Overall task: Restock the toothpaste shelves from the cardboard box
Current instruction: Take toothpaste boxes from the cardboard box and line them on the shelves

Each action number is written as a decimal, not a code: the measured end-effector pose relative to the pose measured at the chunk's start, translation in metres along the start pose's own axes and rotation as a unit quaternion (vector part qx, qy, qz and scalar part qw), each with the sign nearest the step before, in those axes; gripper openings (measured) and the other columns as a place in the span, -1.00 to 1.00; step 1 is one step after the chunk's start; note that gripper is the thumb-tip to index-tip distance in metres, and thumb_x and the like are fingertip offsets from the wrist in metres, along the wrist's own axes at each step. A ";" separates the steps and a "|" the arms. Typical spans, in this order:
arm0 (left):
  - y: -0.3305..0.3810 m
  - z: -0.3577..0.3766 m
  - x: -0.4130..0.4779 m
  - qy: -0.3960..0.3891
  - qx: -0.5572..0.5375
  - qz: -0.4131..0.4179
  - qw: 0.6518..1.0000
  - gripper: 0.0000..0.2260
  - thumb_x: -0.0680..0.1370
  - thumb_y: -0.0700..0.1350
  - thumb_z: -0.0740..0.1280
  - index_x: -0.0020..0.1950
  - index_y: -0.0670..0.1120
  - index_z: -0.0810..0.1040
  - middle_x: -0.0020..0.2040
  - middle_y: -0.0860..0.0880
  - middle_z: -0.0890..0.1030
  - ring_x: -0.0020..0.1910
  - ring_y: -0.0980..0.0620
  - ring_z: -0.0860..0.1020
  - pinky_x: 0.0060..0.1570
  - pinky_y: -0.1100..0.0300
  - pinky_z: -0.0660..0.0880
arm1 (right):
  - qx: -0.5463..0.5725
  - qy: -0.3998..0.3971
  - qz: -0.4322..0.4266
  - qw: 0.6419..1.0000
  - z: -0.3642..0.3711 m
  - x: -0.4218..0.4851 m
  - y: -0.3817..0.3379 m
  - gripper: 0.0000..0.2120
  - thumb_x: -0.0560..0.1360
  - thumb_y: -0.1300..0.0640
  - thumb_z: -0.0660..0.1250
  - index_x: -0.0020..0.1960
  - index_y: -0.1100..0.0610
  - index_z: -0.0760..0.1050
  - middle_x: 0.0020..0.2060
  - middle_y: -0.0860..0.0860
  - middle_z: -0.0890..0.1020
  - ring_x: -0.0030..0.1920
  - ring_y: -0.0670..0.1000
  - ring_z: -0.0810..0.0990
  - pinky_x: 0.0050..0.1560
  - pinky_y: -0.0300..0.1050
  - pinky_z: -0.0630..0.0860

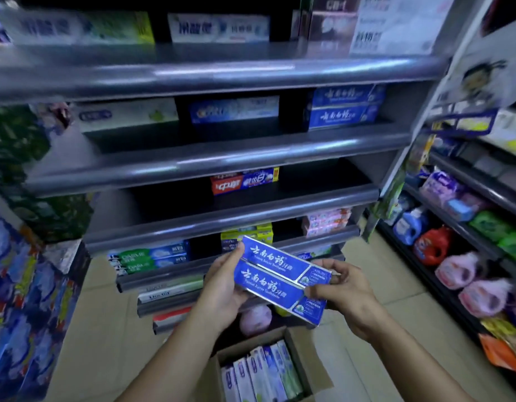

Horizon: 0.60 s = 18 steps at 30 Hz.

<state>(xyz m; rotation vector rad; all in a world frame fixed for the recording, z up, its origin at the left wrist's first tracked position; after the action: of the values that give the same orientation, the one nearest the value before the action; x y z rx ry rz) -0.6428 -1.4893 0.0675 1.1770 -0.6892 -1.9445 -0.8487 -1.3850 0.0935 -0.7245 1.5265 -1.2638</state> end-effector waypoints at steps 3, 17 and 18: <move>0.022 0.020 0.012 0.039 0.029 0.045 0.998 -0.70 0.56 0.06 0.46 0.13 -0.13 0.54 -0.11 -0.14 0.74 -0.27 -0.05 0.70 -0.36 0.06 0.61 | -0.001 -0.015 -0.031 0.999 0.001 0.004 -0.022 -0.56 0.31 0.51 0.53 0.14 0.32 0.52 -0.07 0.29 0.72 -0.10 0.26 0.71 -0.14 0.14 0.65; 0.079 0.141 0.029 0.041 0.179 0.354 0.917 -0.86 0.49 -0.27 0.52 0.01 -0.07 0.72 -0.08 0.01 0.76 -0.13 0.15 0.69 -0.16 0.41 0.53 | -0.031 -0.046 -0.195 0.979 -0.119 0.083 -0.127 -0.48 0.39 0.43 0.52 0.29 0.13 0.56 0.04 0.18 0.72 -0.12 0.10 0.68 0.01 0.17 0.64; 0.082 0.157 0.028 0.043 0.177 0.374 0.909 -0.85 0.49 -0.29 0.51 0.00 -0.07 0.72 -0.07 0.02 0.76 -0.11 0.16 0.69 -0.14 0.41 0.53 | -0.026 -0.035 -0.217 0.975 -0.131 0.090 -0.140 -0.46 0.39 0.45 0.50 0.31 0.12 0.55 0.03 0.12 0.73 -0.09 0.06 0.70 0.00 0.06 0.67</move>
<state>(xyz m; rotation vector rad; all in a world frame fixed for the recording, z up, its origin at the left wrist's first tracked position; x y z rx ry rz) -0.7665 -1.5494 0.1832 0.9837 -1.2644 -1.1401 -1.0201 -1.4574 0.1949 -1.1708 1.3909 -1.5021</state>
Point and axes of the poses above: each hand's wrist, its own x-axis towards the middle knuckle, its own z-axis out of the palm, y = z × x, the point moved 3 cm from there along x, towards the middle knuckle
